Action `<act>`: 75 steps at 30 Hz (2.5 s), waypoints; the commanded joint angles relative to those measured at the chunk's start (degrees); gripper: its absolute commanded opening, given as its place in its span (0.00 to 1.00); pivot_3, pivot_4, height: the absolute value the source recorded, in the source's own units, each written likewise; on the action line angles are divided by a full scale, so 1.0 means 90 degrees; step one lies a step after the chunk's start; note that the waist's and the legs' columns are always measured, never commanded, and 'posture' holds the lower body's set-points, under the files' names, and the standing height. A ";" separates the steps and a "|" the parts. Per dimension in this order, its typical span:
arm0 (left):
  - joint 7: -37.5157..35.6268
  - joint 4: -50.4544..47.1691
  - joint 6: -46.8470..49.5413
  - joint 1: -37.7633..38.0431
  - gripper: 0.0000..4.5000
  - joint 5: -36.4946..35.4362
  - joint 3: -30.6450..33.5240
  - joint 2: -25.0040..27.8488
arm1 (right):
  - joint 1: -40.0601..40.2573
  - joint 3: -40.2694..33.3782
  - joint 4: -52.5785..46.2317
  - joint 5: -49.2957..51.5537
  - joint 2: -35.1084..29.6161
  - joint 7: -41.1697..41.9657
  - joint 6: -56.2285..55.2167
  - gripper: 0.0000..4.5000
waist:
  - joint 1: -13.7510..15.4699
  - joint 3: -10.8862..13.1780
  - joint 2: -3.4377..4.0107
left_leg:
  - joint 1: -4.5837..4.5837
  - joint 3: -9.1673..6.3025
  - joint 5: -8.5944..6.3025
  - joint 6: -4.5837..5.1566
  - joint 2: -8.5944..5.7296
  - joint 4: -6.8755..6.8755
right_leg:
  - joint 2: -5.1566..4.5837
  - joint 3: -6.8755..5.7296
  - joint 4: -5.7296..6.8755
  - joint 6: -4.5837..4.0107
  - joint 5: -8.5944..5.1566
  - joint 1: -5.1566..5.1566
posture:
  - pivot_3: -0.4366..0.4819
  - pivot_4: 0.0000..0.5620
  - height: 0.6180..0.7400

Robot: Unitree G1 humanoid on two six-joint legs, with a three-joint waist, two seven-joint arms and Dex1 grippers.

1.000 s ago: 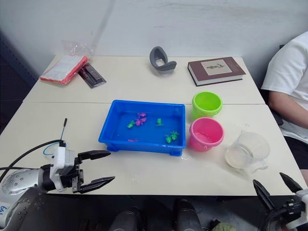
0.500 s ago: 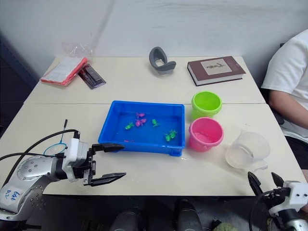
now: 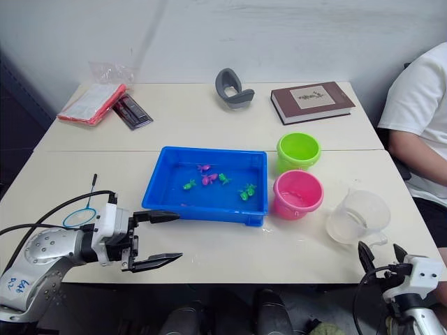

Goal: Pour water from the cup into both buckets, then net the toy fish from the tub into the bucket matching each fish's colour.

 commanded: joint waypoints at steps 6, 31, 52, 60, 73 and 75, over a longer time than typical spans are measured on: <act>0.0030 -0.0076 -0.0096 -0.0073 0.99 0.0040 -0.0069 -0.0081 | -0.0248 -0.0199 0.0003 0.0038 0.0099 -0.0480 -0.0203 1.00 | -0.0002 0.0000 0.0000 | 0.0005 0.0003 0.0000 0.0000 0.0001 -0.0005 | 0.0000 0.0004 0.0000 -0.0001 0.0000 0.0000 | 0.48 0.27 1.00; 0.0118 -0.0180 -0.0116 0.0098 1.00 0.0123 -0.0026 -0.0164 | -0.1382 0.0063 -0.0116 0.0102 0.0316 -0.1350 0.0185 0.01 | 0.0004 0.0001 0.0000 | 0.0009 0.0011 0.0000 0.0000 0.0003 -0.0011 | 0.0000 0.0012 -0.0003 0.0000 0.0000 -0.0001 | 0.48 0.27 1.00; 0.0743 0.0353 0.0386 -0.1505 1.00 -0.0377 -0.0348 -0.1229 | -0.2322 0.0430 -0.2201 -0.1015 -0.1794 -0.1736 0.1932 0.01 | 0.0009 0.0025 0.0023 | -0.0001 0.0022 0.0026 -0.0040 0.0001 -0.0013 | 0.0047 0.0021 -0.0018 0.0021 0.0011 -0.0006 | 0.48 0.27 1.00; 0.0698 0.0587 0.0194 -0.1606 1.00 -0.0176 -0.0483 -0.1352 | -0.2464 0.0798 -0.2473 -0.1991 -0.2062 -0.1776 0.1783 0.01 | 0.0006 0.0029 0.0018 | -0.0023 0.0025 0.0025 -0.0034 0.0001 -0.0013 | 0.0061 0.0026 -0.0041 0.0035 0.0019 -0.0017 | 0.48 0.27 1.00; 0.0792 0.0631 0.0224 -0.1678 1.00 0.0019 -0.0603 -0.1406 | -0.2496 0.1221 -0.2526 -0.3158 -0.2319 -0.1602 0.0984 0.01 | 0.0014 0.0030 0.0015 | -0.0070 0.0037 0.0043 -0.0023 -0.0013 -0.0009 | 0.0060 0.0026 -0.0030 0.0048 0.0027 -0.0076 | 0.48 0.27 1.00; 0.0776 0.0614 0.0199 -0.1631 1.00 0.0067 -0.0597 -0.1387 | -0.2485 0.1276 -0.2514 -0.3304 -0.2347 -0.1570 0.0847 0.01 | 0.0010 0.0030 0.0015 | -0.0070 0.0040 0.0042 -0.0021 -0.0013 -0.0009 | 0.0060 0.0025 -0.0032 0.0051 0.0028 -0.0076 | 0.48 0.27 1.00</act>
